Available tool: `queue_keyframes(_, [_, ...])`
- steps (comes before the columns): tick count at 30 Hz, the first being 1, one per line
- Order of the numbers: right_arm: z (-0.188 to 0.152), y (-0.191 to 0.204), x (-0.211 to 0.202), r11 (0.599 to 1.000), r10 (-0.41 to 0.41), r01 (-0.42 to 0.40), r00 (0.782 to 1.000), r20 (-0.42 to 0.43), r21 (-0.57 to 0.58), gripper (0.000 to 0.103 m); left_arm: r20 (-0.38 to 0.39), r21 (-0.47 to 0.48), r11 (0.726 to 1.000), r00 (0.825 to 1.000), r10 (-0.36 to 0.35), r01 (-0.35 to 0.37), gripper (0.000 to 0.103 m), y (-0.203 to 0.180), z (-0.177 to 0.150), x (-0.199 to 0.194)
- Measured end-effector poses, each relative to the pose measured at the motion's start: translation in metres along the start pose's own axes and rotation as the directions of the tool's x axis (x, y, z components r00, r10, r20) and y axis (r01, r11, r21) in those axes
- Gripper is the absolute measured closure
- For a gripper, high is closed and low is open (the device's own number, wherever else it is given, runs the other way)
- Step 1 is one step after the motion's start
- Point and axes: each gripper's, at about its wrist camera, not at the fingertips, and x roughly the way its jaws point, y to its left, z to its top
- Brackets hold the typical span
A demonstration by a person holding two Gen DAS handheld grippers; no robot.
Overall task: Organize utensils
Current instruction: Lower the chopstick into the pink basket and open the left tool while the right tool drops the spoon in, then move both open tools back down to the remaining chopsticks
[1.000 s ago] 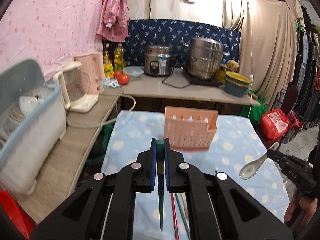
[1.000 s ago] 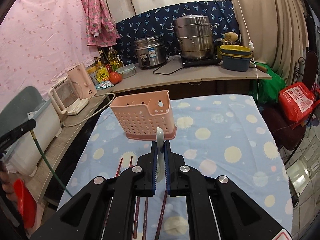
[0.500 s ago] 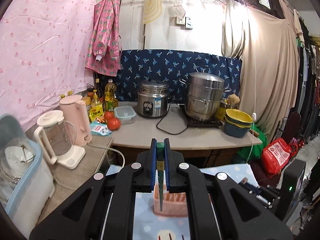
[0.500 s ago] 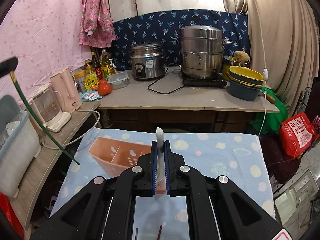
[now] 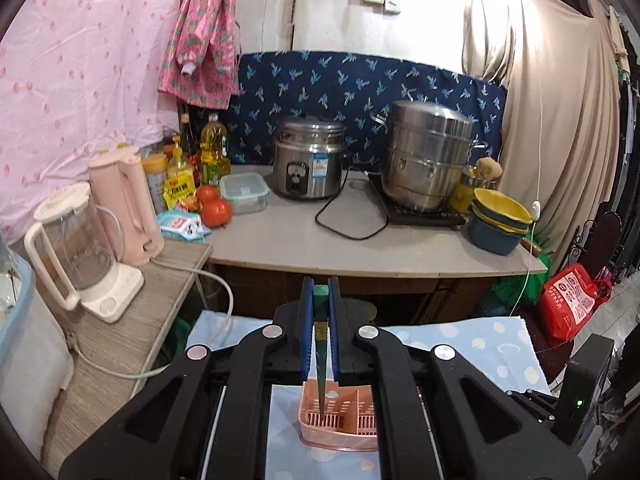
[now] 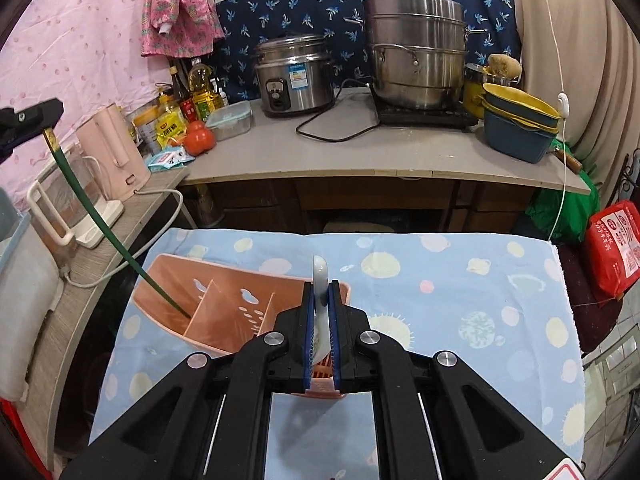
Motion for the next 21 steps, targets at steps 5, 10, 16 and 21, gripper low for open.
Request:
queue_keyframes(5, [-0.003, -0.002, -0.003, 1.000, -0.020, 0.020, 0.999, 0.034, 0.007, 0.081, -0.013, -0.040, 0.999, 1.000, 0.009, -0.009, 0.069, 0.008, -0.015, 0.004])
queue_keyframes(10, [-0.008, -0.006, -0.015, 1.000, -0.016, 0.015, 0.999, 0.049, 0.017, 0.079, -0.022, -0.048, 0.999, 1.000, 0.013, -0.014, 0.068, 0.012, -0.027, -0.005])
queue_keyframes(16, [-0.034, -0.012, -0.039, 1.000, -0.008, 0.007, 0.999, 0.045, 0.030, 0.076, -0.049, -0.035, 0.999, 0.999, 0.010, -0.012, 0.062, 0.015, -0.058, -0.027])
queue_keyframes(21, [-0.071, -0.014, -0.060, 1.000, -0.015, 0.015, 1.000, 0.027, 0.025, 0.076, -0.096, -0.046, 0.999, 0.995, 0.020, -0.024, 0.062, 0.021, -0.101, -0.044])
